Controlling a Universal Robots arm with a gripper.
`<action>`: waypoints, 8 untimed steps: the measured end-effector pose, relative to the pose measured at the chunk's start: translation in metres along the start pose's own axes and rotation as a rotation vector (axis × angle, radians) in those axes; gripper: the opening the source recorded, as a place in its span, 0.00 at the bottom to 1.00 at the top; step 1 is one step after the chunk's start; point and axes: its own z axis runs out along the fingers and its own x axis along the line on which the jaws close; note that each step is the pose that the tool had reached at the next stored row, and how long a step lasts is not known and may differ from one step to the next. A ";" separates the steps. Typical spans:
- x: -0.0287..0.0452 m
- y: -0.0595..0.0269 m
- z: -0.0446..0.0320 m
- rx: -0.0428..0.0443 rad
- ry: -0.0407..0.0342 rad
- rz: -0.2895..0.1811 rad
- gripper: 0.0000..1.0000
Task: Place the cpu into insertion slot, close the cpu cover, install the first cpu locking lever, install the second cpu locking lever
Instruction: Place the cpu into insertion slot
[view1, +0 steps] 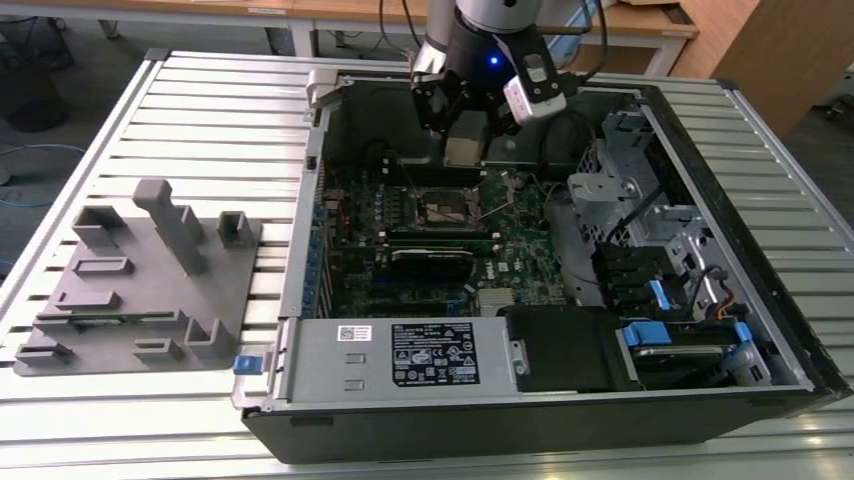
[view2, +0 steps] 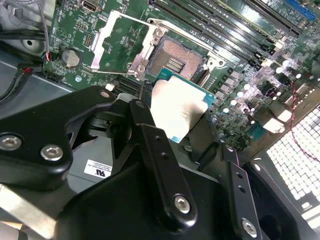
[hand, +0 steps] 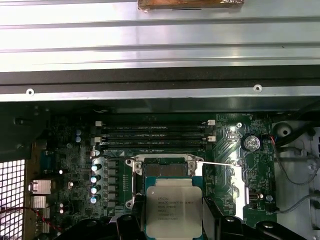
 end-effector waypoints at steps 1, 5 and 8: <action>0.0000 0.0000 0.0001 -0.0001 -0.0002 0.002 0.54; 0.0000 0.0000 0.0006 -0.0008 -0.0032 0.036 0.54; 0.0000 -0.0001 0.0010 -0.0015 -0.0071 0.080 0.54</action>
